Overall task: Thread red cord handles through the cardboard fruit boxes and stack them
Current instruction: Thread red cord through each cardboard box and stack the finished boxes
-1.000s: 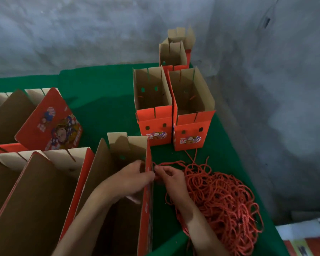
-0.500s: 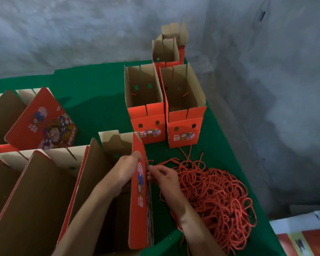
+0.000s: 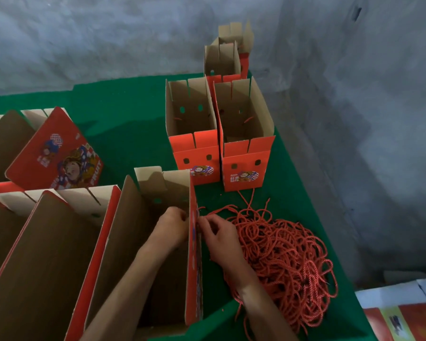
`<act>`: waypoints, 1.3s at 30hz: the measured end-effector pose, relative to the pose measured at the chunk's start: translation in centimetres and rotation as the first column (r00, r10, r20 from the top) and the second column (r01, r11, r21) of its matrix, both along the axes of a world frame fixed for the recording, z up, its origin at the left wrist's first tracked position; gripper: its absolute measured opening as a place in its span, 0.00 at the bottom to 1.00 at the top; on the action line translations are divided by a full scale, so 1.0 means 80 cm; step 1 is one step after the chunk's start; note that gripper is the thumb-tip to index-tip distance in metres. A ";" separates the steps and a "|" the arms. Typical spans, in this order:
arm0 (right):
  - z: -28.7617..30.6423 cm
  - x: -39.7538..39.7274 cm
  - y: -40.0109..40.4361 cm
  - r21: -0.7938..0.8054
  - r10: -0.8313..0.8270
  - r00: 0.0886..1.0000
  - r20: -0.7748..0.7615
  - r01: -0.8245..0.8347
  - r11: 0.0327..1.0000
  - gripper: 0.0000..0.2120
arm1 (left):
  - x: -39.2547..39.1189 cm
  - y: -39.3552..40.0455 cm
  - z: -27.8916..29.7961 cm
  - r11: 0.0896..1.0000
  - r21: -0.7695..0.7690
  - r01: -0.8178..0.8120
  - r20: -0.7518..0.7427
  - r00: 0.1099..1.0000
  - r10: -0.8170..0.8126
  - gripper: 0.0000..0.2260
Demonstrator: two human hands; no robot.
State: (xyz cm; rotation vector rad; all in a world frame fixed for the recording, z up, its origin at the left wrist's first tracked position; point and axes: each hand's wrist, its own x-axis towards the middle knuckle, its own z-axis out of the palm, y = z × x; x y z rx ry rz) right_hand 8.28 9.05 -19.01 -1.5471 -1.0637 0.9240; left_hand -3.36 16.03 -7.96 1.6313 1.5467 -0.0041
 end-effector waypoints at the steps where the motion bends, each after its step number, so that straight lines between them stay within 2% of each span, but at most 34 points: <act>1: -0.001 0.004 -0.002 -0.009 0.054 0.998 -0.036 -0.054 0.998 0.09 | 0.000 -0.001 -0.002 1.000 0.001 0.014 -0.022 1.000 -0.014 0.05; 2: -0.005 0.009 -0.004 -0.043 0.105 0.994 -0.031 -0.107 0.993 0.08 | 0.000 -0.001 -0.003 1.000 -0.007 0.013 -0.037 0.999 -0.013 0.05; 4: -0.019 0.020 -0.009 -0.185 0.183 0.967 0.176 -0.150 0.971 0.07 | 0.000 0.001 -0.004 1.000 -0.021 -0.013 -0.077 0.997 0.011 0.05; 6: -0.031 0.032 -0.014 -0.311 0.192 0.891 0.412 -0.060 0.949 0.08 | 0.000 0.002 0.000 0.998 -0.036 -0.054 -0.120 0.991 0.050 0.06; 7: -0.034 0.038 -0.017 -0.296 0.134 0.896 0.424 -0.003 0.955 0.09 | -0.001 0.002 0.001 0.997 -0.040 -0.069 -0.132 0.989 0.063 0.06; 8: -0.034 0.044 -0.019 -0.251 0.066 0.929 0.364 0.029 0.968 0.09 | -0.003 0.002 0.002 0.995 -0.043 -0.088 -0.114 0.990 0.082 0.06; 9: -0.031 0.050 -0.020 -0.198 -0.005 0.975 0.224 0.050 0.979 0.10 | -0.007 0.000 0.003 0.992 -0.055 -0.117 -0.057 0.992 0.114 0.06; 10: -0.025 0.055 -0.019 -0.154 -0.068 0.997 0.033 0.072 0.985 0.10 | -0.010 -0.003 0.007 0.986 -0.079 -0.148 0.029 0.988 0.151 0.09; 11: -0.017 0.061 -0.017 -0.122 -0.108 0.979 -0.174 0.087 0.989 0.09 | -0.013 -0.007 0.013 0.982 -0.098 -0.164 0.121 0.977 0.175 0.13; 13: 0.001 0.071 -0.011 -0.064 -0.131 0.850 -0.510 0.115 0.991 0.07 | -0.015 -0.016 0.025 0.984 -0.080 -0.157 0.244 0.954 0.172 0.23; 14: 0.007 0.076 -0.008 -0.038 -0.125 0.786 -0.606 0.128 0.991 0.09 | -0.015 -0.020 0.032 0.988 -0.063 -0.144 0.279 0.948 0.156 0.29; 16: 0.011 0.084 -0.003 -0.009 -0.123 0.697 -0.707 0.165 0.986 0.13 | -0.013 -0.028 0.048 0.992 -0.082 -0.101 0.322 0.939 0.122 0.35; 17: 0.009 0.086 -0.003 -0.014 -0.143 0.681 -0.718 0.192 0.981 0.15 | -0.013 -0.033 0.055 0.991 -0.113 -0.072 0.345 0.933 0.107 0.34; 19: 0.002 0.088 -0.006 -0.061 -0.238 0.760 -0.605 0.253 0.965 0.18 | -0.014 -0.044 0.062 0.988 -0.152 0.002 0.367 0.929 0.055 0.23; 22: -0.010 0.088 -0.019 -0.117 -0.283 0.933 -0.221 0.263 0.958 0.19 | -0.022 -0.055 0.053 0.979 -0.186 0.081 0.342 0.940 -0.013 0.07; 24: -0.016 0.084 -0.032 -0.145 -0.251 0.967 0.049 0.256 0.956 0.17 | -0.031 -0.060 0.044 0.958 -0.272 0.086 0.363 0.932 0.019 0.03; 25: -0.018 0.084 -0.037 -0.172 -0.233 0.959 0.160 0.259 0.950 0.12 | -0.036 -0.063 0.040 0.947 -0.310 0.083 0.369 0.928 0.040 0.03; 26: -0.017 0.083 -0.041 -0.229 -0.191 0.960 0.206 0.237 0.944 0.06 | -0.039 -0.065 0.038 0.939 -0.335 0.075 0.368 0.928 0.057 0.04; 27: -0.015 0.081 -0.045 -0.335 -0.111 0.974 0.196 0.173 0.926 0.05 | -0.043 -0.067 0.037 0.935 -0.350 0.063 0.360 0.930 0.072 0.06; 28: -0.014 0.077 -0.048 -0.458 -0.002 0.988 0.157 0.075 0.886 0.08 | -0.045 -0.068 0.035 0.930 -0.365 0.046 0.348 0.933 0.090 0.09; 30: -0.014 0.064 -0.058 -0.679 0.231 0.969 0.087 -0.112 0.725 0.13 | -0.047 -0.069 0.034 0.921 -0.390 0.009 0.317 0.940 0.125 0.17; 31: -0.016 0.057 -0.064 -0.748 0.309 0.948 0.078 -0.149 0.647 0.13 | -0.047 -0.069 0.033 0.919 -0.395 0.000 0.300 0.945 0.129 0.21; 33: -0.022 0.038 -0.073 -0.808 0.385 0.915 0.119 -0.136 0.574 0.09 | -0.047 -0.068 0.031 0.924 -0.383 0.000 0.283 0.952 0.118 0.28; 36: -0.032 0.019 -0.072 -0.815 0.494 0.806 0.325 -0.026 0.579 0.08 | -0.052 -0.066 0.029 0.940 -0.342 -0.001 0.294 0.950 0.108 0.33; 39: -0.036 0.015 -0.069 -0.826 0.513 0.793 0.329 -0.022 0.564 0.08 | -0.060 -0.063 0.027 0.942 -0.335 -0.017 0.297 0.947 0.123 0.35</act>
